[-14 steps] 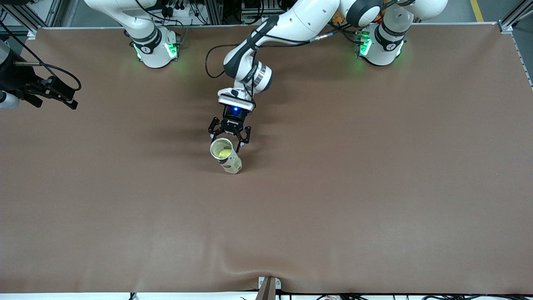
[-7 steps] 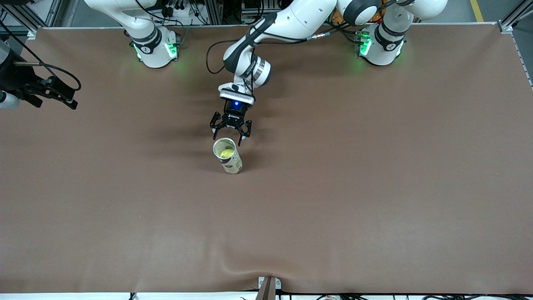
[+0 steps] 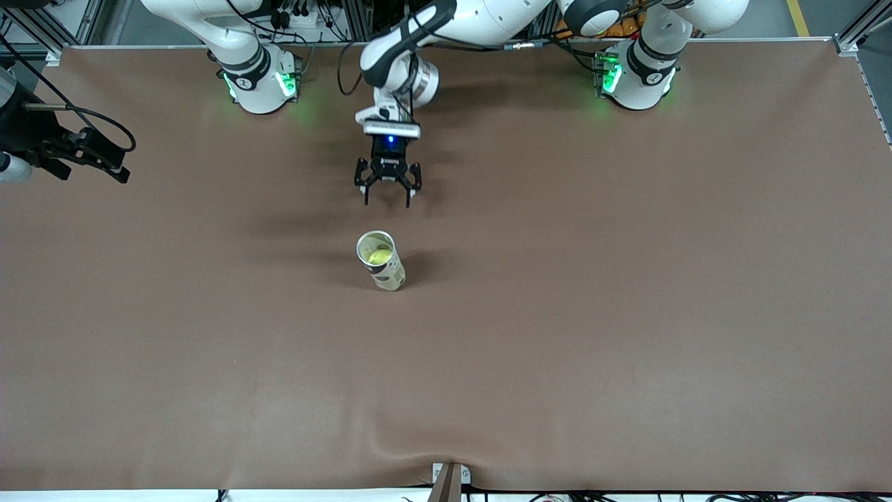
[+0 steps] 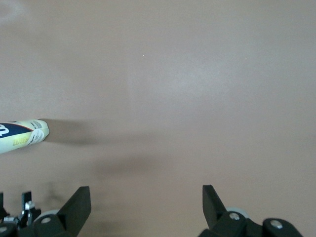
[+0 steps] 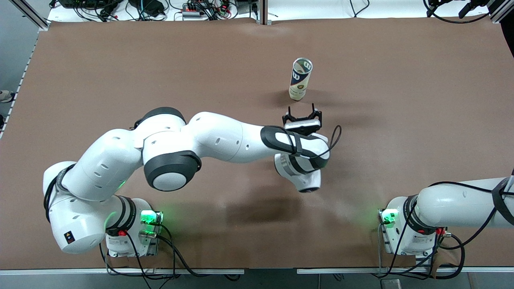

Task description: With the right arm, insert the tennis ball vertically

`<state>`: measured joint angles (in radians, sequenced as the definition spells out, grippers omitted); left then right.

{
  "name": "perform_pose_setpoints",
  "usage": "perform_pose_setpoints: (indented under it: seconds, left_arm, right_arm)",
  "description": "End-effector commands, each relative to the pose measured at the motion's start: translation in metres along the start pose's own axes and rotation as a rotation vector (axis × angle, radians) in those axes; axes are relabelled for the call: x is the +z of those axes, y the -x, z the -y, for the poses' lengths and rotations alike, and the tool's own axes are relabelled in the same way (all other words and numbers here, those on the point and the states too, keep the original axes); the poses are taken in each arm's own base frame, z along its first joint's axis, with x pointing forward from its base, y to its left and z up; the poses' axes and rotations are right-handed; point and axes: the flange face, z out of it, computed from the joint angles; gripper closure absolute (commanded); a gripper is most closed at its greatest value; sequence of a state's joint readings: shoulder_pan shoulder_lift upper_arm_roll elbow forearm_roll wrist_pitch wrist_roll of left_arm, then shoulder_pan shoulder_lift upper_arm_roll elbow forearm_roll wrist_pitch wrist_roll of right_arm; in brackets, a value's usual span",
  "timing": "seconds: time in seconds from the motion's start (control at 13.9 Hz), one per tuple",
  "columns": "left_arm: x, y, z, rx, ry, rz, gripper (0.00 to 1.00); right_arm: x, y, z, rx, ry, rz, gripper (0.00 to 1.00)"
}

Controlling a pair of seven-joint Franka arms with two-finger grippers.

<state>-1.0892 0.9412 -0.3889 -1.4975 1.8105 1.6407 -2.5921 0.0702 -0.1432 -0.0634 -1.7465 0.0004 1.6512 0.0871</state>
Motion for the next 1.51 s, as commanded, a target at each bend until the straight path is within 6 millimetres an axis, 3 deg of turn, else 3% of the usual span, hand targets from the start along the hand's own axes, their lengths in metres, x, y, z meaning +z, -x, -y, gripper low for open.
perform_pose_setpoints:
  seconds: [0.0,0.22,0.58,0.65,1.01,1.23,1.44]
  left_arm:
    - [-0.039,-0.03,-0.01,-0.015,-0.093,0.055,0.0]
    - [-0.071,-0.072,-0.024,-0.023,-0.165,0.148,0.0]
    - [-0.095,-0.184,-0.04,-0.008,-0.276,0.309,0.0]
    - [-0.092,-0.21,-0.04,-0.013,-0.296,0.338,0.0]
    - [-0.056,-0.338,-0.029,-0.014,-0.339,0.52,0.0]
    - [-0.016,-0.407,-0.011,-0.067,-0.328,0.595,0.0]
    - [0.033,-0.455,0.016,-0.059,-0.315,0.673,0.0]
  right_arm:
    - [-0.003,0.007,-0.004,0.003,0.013,-0.015,0.0]
    - [-0.002,0.006,-0.004,0.003,0.013,-0.013,0.0]
    - [-0.002,0.006,-0.004,0.003,0.013,-0.013,0.0]
    - [-0.002,0.006,-0.004,0.003,0.013,-0.013,0.0]
    - [-0.002,0.006,-0.003,0.001,0.013,-0.013,0.0]
    - [-0.002,0.006,-0.003,0.001,0.013,-0.013,0.0]
    - [-0.002,0.006,-0.003,0.001,0.013,-0.013,0.0]
